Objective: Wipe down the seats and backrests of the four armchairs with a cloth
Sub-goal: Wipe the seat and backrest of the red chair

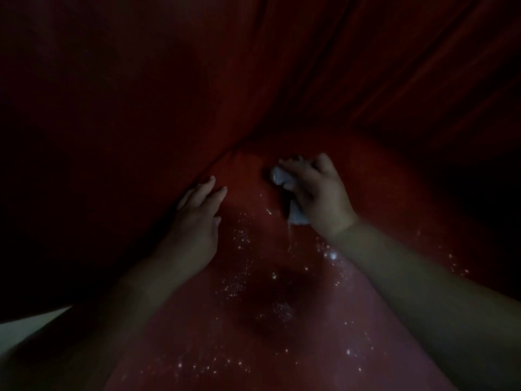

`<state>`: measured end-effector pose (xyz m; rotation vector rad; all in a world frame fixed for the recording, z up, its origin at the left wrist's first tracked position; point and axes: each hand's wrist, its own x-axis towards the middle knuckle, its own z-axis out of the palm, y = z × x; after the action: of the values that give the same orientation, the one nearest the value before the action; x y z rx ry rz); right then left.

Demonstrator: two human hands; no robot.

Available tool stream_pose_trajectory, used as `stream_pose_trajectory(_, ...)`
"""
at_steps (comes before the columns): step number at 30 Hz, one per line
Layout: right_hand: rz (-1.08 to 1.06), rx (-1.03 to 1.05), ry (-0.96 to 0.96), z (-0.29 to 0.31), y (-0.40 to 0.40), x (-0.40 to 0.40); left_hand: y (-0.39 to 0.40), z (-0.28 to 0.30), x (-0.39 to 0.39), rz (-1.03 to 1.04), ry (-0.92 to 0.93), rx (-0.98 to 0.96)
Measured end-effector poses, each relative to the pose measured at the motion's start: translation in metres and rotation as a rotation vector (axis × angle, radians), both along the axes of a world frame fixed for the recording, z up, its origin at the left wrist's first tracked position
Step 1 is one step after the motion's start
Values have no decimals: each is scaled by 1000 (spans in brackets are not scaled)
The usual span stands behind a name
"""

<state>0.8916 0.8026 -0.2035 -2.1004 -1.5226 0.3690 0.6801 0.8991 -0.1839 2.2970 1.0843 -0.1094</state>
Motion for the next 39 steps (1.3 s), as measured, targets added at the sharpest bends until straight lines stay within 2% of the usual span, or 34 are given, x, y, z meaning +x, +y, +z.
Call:
stream_pose_trajectory(3, -69, 29, 49, -3, 30, 2, -1, -1, -3, -14, -5, 4)
stream_pose_trajectory(5, -133, 8, 150, 0, 19, -11, -1, -2, -4, -27, -2, 7)
stream_pose_trajectory(8, 72, -28, 180, 3, -25, -37, -2, 1, -5, -14, -3, -13)
stream_pose_trajectory(10, 168, -37, 71, 2, -35, -38, -3, 3, -7, 11, -10, -20)
stream_pose_trajectory(12, 104, -38, -23, 5, -17, -26, -5, 4, -9, 35, -2, -11)
stream_pose_trajectory(14, -54, 24, 34, 9, 14, -18, -7, 3, -14, 42, 11, -6)
stream_pose_trajectory(16, -96, -24, 51, 4, 35, -15, -11, 1, -19, 24, 21, -17)
stream_pose_trajectory(20, 141, -52, 89, -4, 10, -46, -12, 0, -29, -21, 35, -39)
stream_pose_trajectory(22, 239, -57, 180, -3, -15, -61, -12, 0, -31, -33, 38, -40)
stream_pose_trajectory(24, 343, -71, 42, -5, -22, -62, -11, 0, -33, -33, 40, -45)
stream_pose_trajectory(25, 282, -77, -21, 4, -15, -59, -10, 0, -35, -30, 42, -48)
stream_pose_trajectory(27, 131, 20, 125, 5, -1, -48, -9, 0, -37, -28, 41, -52)
stream_pose_trajectory(28, -11, 26, 210, 6, 13, -43, -10, 0, -39, -34, 37, -48)
stream_pose_trajectory(29, -59, 28, 273, 4, 22, -40, -10, 0, -41, -43, 31, -45)
stream_pose_trajectory(31, -35, -7, 357, 3, 26, -48, -11, -1, -43, -46, 26, -48)
stream_pose_trajectory(33, 58, -88, 361, 2, 11, -56, -11, -2, -44, -48, 28, -37)
stream_pose_trajectory(35, 180, -85, 204, 0, -16, -67, -11, -1, -41, -50, 34, -31)
stream_pose_trajectory(37, 405, -75, 137, 2, -31, -68, -10, 0, -38, -41, 36, -41)
stream_pose_trajectory(39, 268, -107, 200, 12, -29, -54, -11, 2, -34, -45, 34, -50)
